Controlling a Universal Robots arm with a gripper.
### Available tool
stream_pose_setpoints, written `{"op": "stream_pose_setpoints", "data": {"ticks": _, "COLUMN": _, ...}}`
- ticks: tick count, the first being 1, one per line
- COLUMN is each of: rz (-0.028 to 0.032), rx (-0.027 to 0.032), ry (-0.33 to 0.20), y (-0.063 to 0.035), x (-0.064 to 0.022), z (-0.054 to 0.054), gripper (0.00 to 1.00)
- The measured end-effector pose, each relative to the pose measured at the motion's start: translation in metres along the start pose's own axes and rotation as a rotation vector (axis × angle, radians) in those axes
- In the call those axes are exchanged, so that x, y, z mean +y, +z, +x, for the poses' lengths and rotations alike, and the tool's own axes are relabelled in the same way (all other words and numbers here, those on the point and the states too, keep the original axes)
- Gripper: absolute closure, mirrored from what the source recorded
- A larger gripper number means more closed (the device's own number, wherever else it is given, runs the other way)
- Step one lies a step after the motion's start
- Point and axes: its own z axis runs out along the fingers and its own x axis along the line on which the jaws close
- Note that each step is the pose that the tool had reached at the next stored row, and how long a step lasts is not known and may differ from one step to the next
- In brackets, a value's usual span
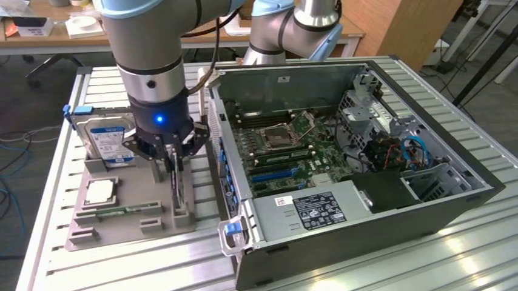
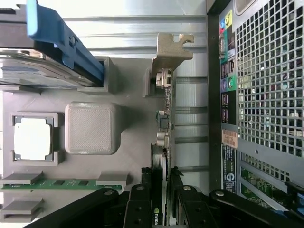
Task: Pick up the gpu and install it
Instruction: 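Pick up the gpu and move the gpu toward the slot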
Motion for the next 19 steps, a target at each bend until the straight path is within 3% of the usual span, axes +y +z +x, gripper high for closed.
{"op": "stream_pose_setpoints", "data": {"ticks": 19, "rz": 0.0, "rx": 0.0, "ry": 0.0, "y": -0.0565, "x": 0.002, "z": -0.001, "gripper": 0.74}}
